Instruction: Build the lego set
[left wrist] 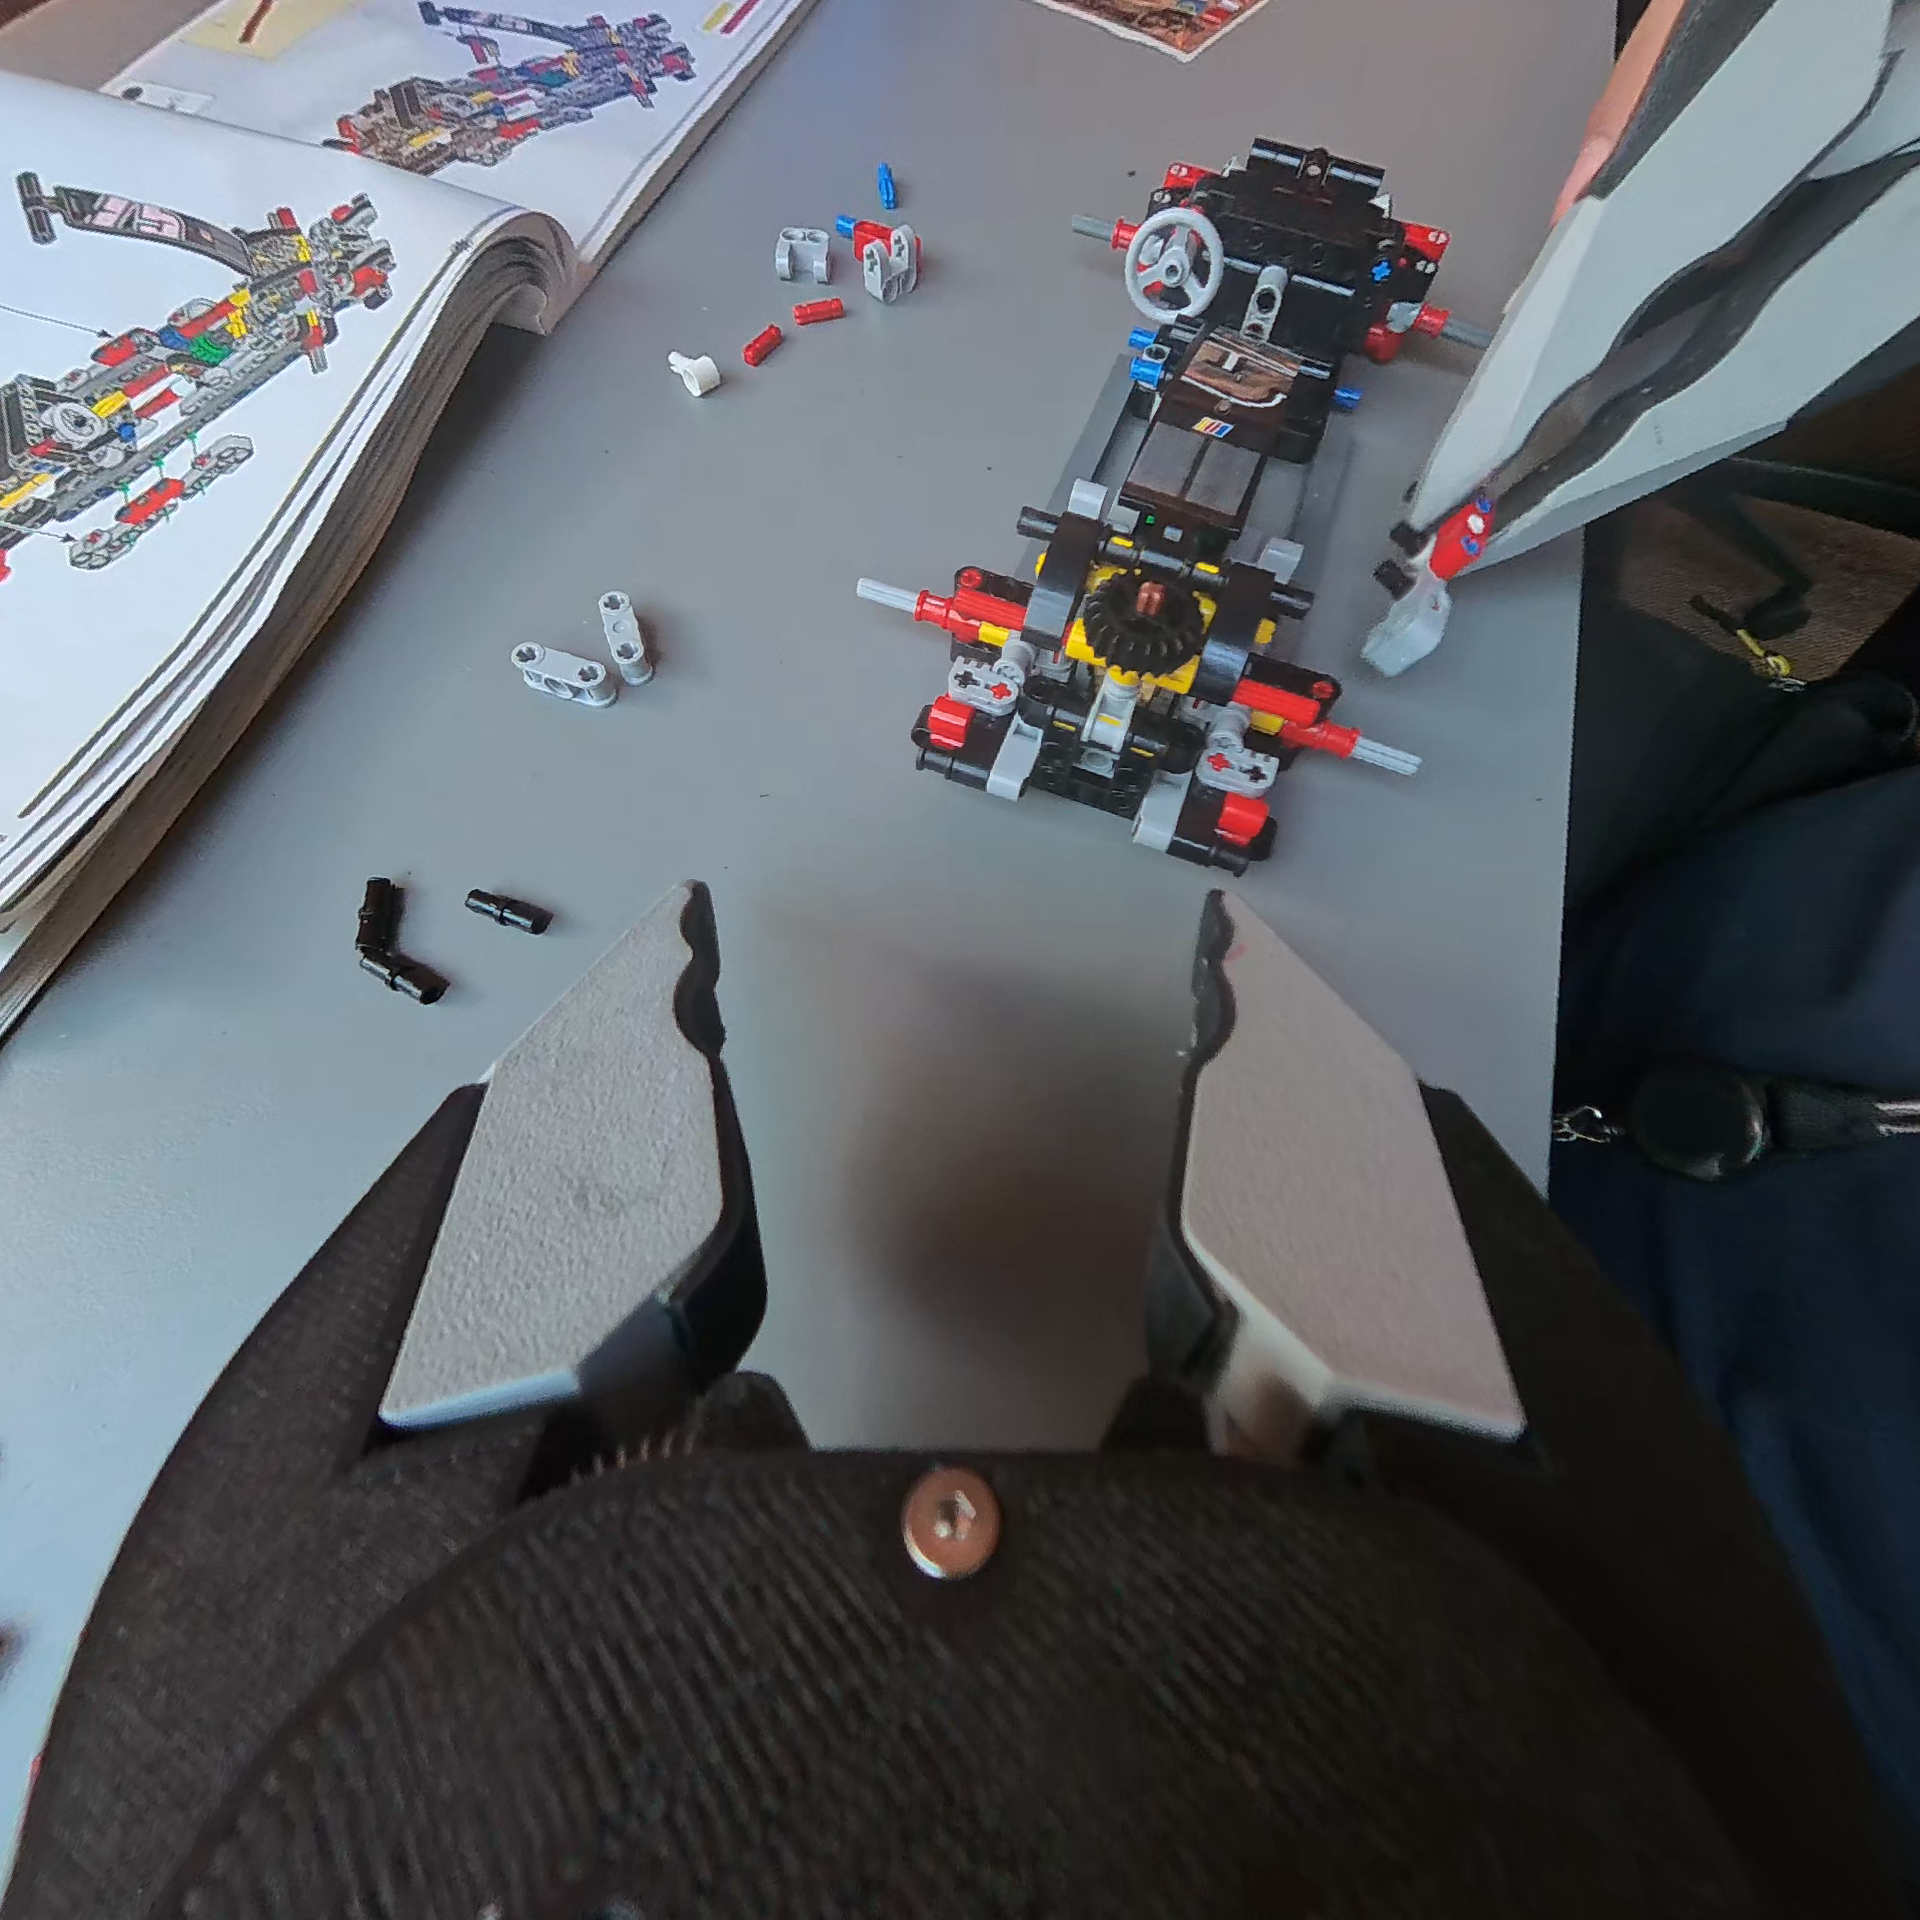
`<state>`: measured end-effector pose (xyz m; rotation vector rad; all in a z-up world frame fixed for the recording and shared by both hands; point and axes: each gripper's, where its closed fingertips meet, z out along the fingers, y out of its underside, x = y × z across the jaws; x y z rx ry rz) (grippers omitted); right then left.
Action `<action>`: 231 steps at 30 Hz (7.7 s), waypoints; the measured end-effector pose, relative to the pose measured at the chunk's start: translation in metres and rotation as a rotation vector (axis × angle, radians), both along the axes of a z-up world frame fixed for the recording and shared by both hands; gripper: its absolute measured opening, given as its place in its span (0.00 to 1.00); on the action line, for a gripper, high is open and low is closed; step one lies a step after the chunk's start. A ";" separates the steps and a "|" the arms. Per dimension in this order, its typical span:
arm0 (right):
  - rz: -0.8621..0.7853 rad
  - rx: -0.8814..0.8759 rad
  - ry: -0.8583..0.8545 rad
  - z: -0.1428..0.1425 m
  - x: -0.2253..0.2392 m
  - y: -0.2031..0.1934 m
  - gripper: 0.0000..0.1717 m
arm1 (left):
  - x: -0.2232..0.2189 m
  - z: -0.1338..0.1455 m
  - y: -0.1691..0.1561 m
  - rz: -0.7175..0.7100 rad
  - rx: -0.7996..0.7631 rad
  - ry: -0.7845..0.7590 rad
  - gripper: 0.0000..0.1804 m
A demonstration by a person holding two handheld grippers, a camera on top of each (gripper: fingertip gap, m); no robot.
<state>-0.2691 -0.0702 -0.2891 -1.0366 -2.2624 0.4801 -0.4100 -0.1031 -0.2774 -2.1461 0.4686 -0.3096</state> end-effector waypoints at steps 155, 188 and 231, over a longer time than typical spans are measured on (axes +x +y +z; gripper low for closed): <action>-0.680 -0.377 0.654 0.064 0.050 0.254 0.21 | -0.033 0.037 0.002 0.112 0.214 -0.136 0.34; -0.551 -0.454 0.650 0.069 0.043 0.229 0.18 | -0.029 0.025 0.006 0.105 0.171 -0.013 0.35; -0.544 -0.422 0.630 0.065 0.040 0.227 0.15 | -0.016 0.022 -0.006 0.036 0.161 -0.008 0.30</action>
